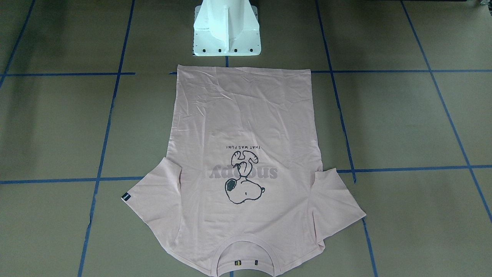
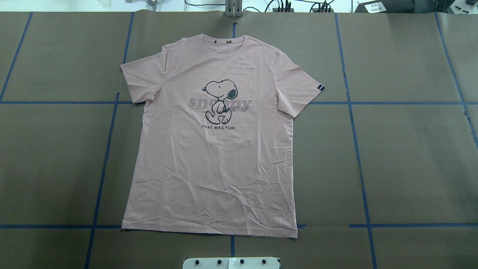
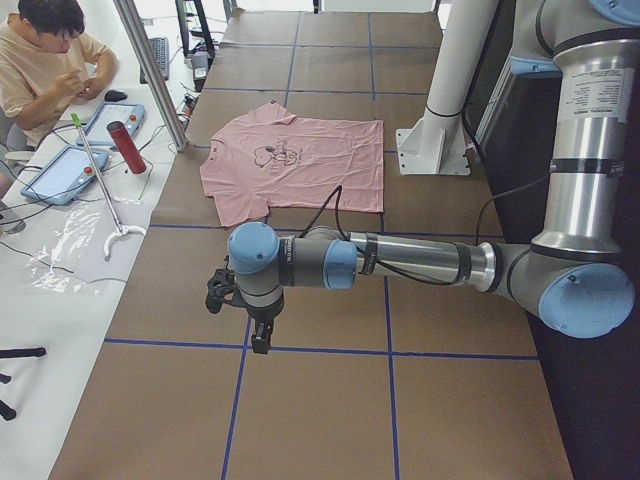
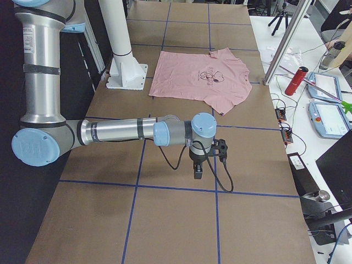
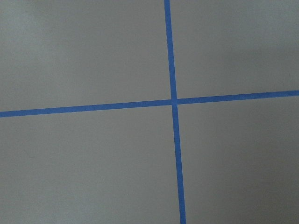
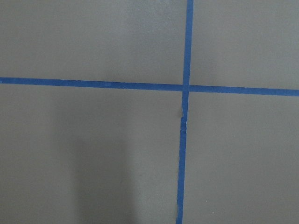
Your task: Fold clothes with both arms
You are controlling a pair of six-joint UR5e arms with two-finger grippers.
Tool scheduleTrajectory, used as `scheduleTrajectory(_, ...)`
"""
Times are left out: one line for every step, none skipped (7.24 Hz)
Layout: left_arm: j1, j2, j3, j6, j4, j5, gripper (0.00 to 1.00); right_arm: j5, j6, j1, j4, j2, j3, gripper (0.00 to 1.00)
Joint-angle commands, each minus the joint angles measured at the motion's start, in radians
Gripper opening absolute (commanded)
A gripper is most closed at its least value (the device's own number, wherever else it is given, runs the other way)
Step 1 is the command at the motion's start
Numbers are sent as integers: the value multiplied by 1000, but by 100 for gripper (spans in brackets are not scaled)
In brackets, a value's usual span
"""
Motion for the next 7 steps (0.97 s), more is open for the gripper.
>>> scheduleTrajectory(0,-5,-2,4,-4,-2,100,0,1,0,0,0,0,100)
scheduleTrajectory(0,-17,-5,3,-4,-2,100,0,3,0,0,0,-1,100)
scheduleTrajectory(0,-17,-37,4,-3,-1,100,0,3,0,0,0,-3,100)
scheduleTrajectory(0,-25,-55,7,-4,-2,100,0,3,0,0,0,2,100)
scheduleTrajectory(0,-25,-74,0,-4,-2,100,3,4,-2,0,2,2,100)
scheduleTrajectory(2,-17,-59,2,-6,-2,100,5,4,0,0,2,2,100)
scheduleTrajectory(0,-4,-69,7,-30,-7,100,8,1,0,0,2,6,100)
